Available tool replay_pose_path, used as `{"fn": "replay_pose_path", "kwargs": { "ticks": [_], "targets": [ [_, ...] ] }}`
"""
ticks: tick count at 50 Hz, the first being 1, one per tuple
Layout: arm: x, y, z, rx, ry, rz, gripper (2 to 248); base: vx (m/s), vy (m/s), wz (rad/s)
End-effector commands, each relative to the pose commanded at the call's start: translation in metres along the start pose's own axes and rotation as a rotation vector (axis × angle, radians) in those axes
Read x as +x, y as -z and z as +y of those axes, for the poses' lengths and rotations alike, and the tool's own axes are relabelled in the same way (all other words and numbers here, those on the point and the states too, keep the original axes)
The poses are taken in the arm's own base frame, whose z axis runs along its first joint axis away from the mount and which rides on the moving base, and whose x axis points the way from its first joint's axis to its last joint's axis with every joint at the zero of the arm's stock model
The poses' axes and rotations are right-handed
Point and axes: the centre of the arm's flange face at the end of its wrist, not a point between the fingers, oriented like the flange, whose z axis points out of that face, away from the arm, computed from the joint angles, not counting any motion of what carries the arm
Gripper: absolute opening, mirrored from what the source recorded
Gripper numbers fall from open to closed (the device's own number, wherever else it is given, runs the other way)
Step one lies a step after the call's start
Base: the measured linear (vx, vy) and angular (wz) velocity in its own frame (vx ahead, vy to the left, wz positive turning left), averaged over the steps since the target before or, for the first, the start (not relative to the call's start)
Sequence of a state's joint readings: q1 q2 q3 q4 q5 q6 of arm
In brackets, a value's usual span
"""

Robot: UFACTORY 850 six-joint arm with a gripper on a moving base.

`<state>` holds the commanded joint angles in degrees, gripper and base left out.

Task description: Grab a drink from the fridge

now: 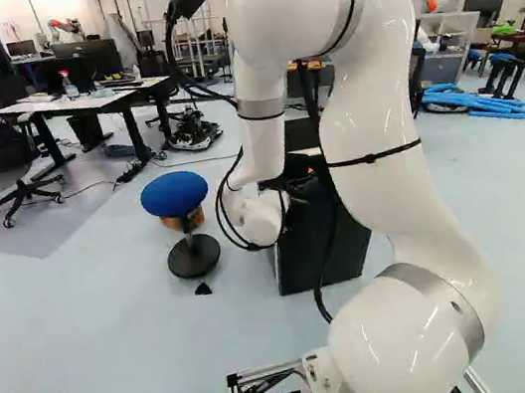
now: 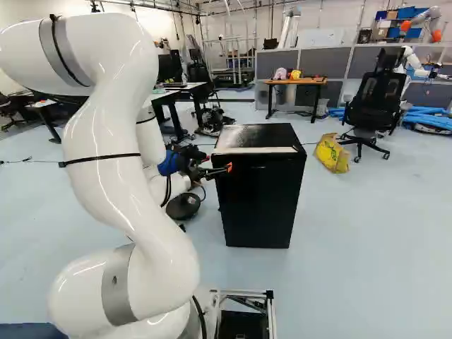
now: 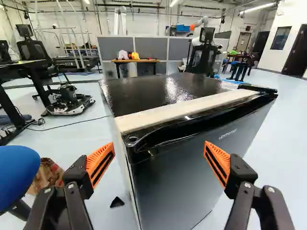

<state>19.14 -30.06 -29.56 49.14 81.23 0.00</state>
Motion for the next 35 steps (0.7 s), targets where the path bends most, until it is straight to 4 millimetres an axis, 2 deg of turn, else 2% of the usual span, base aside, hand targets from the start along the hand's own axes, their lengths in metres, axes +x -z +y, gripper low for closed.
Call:
{"fn": "replay_pose_path", "kwargs": {
  "ticks": [35],
  "targets": [
    [0.0,-0.0032,0.0035,-0.068,-0.014,0.003,247,0.0,0.0,0.0]
  ]
}}
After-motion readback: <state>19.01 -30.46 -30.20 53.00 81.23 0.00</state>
